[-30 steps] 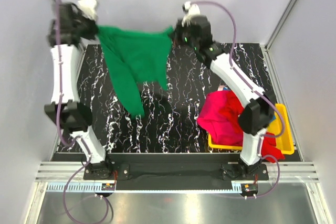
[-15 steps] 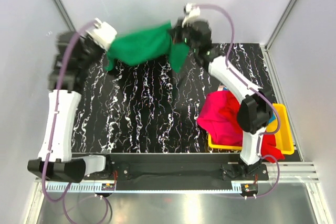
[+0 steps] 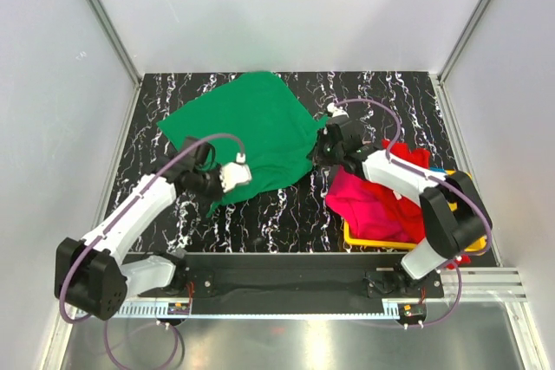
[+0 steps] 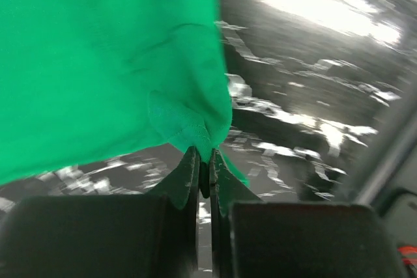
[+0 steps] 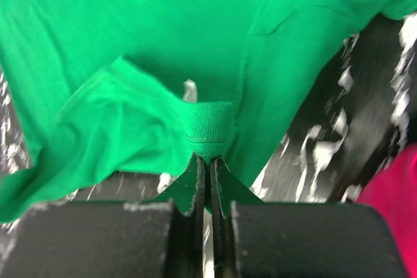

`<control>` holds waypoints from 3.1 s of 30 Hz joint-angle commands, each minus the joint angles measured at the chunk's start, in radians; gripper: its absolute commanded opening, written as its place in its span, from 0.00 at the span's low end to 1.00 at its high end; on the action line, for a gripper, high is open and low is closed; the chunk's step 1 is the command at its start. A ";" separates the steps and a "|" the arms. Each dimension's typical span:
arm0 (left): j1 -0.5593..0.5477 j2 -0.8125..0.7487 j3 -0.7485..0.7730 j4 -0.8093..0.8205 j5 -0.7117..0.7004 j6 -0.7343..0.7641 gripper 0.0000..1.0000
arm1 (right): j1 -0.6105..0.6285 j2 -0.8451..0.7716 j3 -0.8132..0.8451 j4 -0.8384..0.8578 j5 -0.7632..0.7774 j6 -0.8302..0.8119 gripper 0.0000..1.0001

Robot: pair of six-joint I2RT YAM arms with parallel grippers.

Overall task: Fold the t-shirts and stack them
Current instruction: Flatten the tshirt out

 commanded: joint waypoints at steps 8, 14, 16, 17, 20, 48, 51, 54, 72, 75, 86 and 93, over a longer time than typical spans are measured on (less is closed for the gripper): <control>-0.271 -0.022 -0.039 -0.120 0.066 -0.035 0.76 | 0.062 -0.163 0.124 -0.456 0.132 0.063 0.82; -0.149 -0.002 0.158 -0.057 0.039 -0.145 0.99 | -0.031 -0.112 0.377 -0.493 0.117 -0.070 0.89; -0.037 0.077 0.220 0.114 -0.132 -0.249 0.99 | -0.073 -0.061 0.431 -0.484 0.133 -0.096 0.86; -0.017 0.115 0.238 0.168 -0.220 -0.340 0.96 | -0.085 0.005 0.498 -0.485 0.137 -0.119 0.84; 0.045 0.285 0.330 0.284 -0.447 -0.441 0.86 | -0.119 0.162 0.654 -0.528 0.214 -0.162 0.74; 0.431 1.077 1.022 0.227 -0.541 -0.526 0.99 | -0.197 0.654 0.888 -0.659 -0.019 -0.135 0.62; 0.433 1.100 1.028 0.225 -0.538 -0.520 0.92 | -0.197 0.668 0.888 -0.654 -0.031 -0.133 0.50; 0.433 1.115 1.028 0.210 -0.527 -0.505 0.80 | -0.197 0.672 0.882 -0.645 -0.047 -0.132 0.37; 0.505 0.987 0.710 0.279 -0.541 -0.456 0.00 | -0.197 0.867 1.298 -0.363 -0.300 -0.006 0.00; 0.514 0.907 0.578 0.314 -0.518 -0.437 0.00 | -0.197 0.935 1.396 -0.284 -0.306 0.049 0.00; 0.528 0.574 0.145 0.315 -0.411 -0.359 0.00 | -0.239 0.989 1.658 -0.434 -0.032 -0.012 0.81; 0.566 0.488 0.151 0.218 -0.354 -0.362 0.33 | -0.112 0.506 1.073 -0.485 0.050 -0.264 0.73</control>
